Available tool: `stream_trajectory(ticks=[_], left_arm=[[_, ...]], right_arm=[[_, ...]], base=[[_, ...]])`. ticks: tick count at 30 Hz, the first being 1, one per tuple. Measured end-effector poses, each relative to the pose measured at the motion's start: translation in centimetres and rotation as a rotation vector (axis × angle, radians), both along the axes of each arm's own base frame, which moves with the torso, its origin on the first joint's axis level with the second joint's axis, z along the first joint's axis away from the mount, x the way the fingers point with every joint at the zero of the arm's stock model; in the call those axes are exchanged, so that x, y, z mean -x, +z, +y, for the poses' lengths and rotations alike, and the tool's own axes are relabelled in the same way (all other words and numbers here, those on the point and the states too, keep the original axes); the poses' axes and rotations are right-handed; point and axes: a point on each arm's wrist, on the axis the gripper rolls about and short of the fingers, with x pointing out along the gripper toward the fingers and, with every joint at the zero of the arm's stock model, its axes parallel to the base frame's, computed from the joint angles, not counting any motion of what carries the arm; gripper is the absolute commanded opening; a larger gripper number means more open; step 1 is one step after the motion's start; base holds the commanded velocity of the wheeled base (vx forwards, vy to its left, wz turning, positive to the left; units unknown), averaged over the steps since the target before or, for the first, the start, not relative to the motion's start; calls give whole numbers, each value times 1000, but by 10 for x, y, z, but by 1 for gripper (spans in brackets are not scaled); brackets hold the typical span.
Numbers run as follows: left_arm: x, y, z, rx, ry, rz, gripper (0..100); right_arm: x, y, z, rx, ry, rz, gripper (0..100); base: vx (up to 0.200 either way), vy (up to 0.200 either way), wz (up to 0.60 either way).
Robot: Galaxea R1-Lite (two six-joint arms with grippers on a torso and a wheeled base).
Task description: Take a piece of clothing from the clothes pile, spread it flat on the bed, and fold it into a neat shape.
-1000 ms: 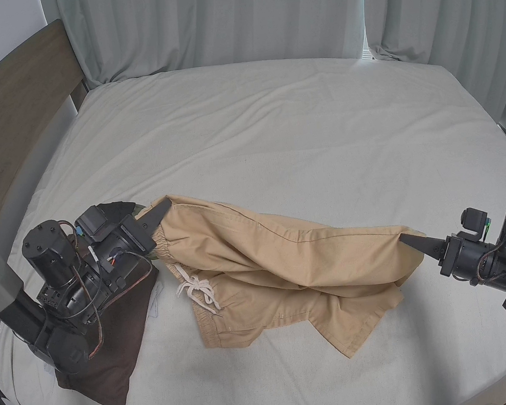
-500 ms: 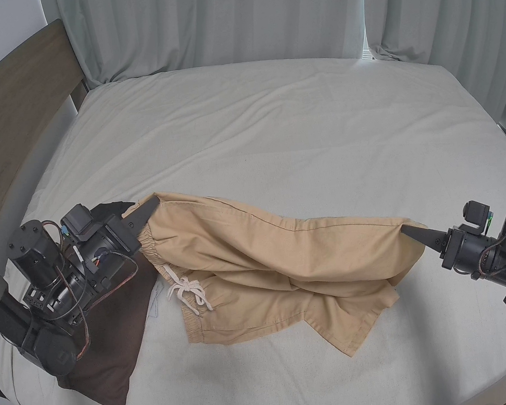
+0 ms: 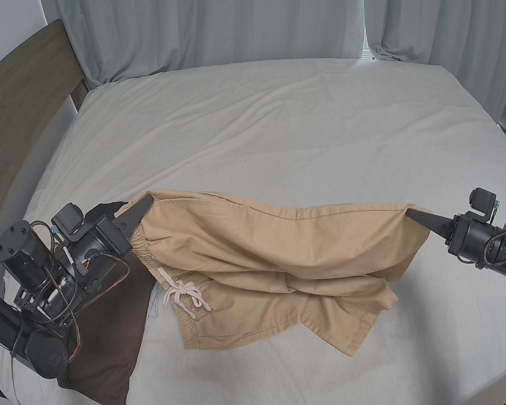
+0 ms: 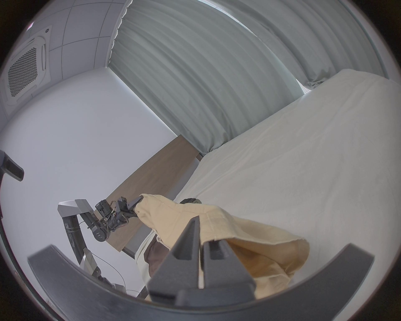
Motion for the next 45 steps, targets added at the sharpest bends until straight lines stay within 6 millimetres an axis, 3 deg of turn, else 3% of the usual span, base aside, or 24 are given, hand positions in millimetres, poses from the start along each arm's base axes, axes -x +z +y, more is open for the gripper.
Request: stream_trajectory(ticks=[11,45], left_arm=[[-1,-2,12,-13,5,4,0],[-7,-4,20,-16,38,10,0]], right_arm=[[-2,6,-6,-4,-24,-25,0],[-5,9,-15,-3,-59,-46,0]], base=[[0,0,0],[0,0,0]])
